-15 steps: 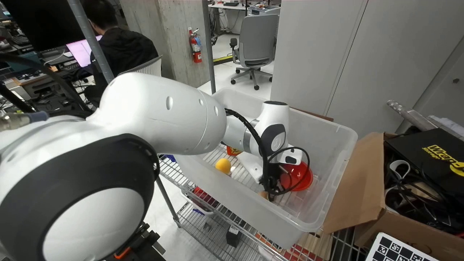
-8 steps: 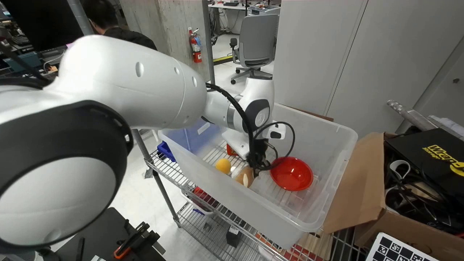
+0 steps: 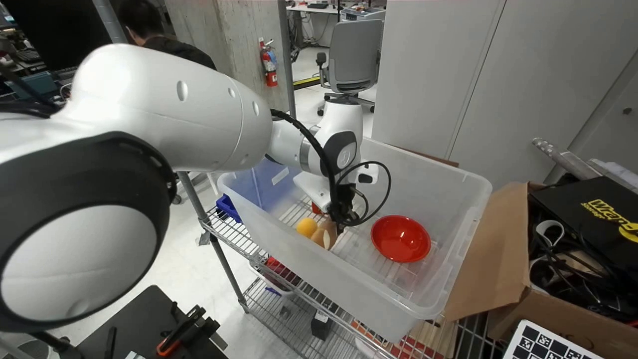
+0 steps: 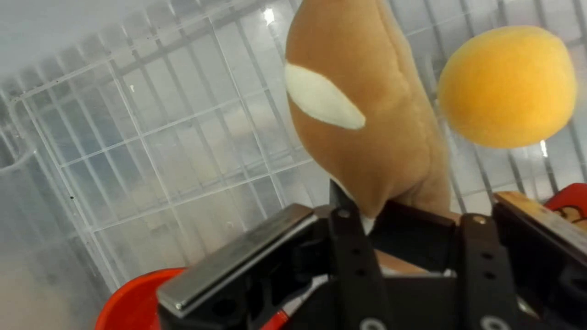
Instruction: Move the toy bread in the container to the left
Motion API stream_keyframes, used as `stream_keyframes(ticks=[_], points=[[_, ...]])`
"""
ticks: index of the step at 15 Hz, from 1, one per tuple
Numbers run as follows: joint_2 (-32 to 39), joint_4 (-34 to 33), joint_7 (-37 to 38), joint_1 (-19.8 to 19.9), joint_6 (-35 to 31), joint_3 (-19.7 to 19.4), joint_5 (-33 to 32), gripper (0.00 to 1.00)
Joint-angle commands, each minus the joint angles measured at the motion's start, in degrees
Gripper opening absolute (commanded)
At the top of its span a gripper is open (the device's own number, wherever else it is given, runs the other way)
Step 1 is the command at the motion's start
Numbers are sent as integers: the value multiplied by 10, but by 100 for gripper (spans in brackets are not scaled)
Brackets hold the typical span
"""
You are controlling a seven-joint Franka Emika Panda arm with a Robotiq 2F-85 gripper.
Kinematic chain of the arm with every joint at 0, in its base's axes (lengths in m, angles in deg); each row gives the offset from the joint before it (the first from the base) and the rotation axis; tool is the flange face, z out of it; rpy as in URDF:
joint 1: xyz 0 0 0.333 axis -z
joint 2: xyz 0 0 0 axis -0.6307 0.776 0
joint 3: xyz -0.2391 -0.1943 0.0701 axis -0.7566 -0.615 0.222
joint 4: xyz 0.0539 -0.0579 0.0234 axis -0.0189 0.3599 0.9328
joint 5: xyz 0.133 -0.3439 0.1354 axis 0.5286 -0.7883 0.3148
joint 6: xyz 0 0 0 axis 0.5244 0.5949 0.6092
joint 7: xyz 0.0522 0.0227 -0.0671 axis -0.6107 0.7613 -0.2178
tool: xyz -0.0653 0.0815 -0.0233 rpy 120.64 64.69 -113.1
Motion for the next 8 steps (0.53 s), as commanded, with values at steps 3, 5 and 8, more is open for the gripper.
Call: stream_keyframes(ticks=[3, 5, 8], points=[[59, -50, -14, -4, -24, -18, -6, 1], [73, -57, -18, -4, -37, -17, -3, 1], [78, -52, -26, -6, -57, -17, -4, 39]])
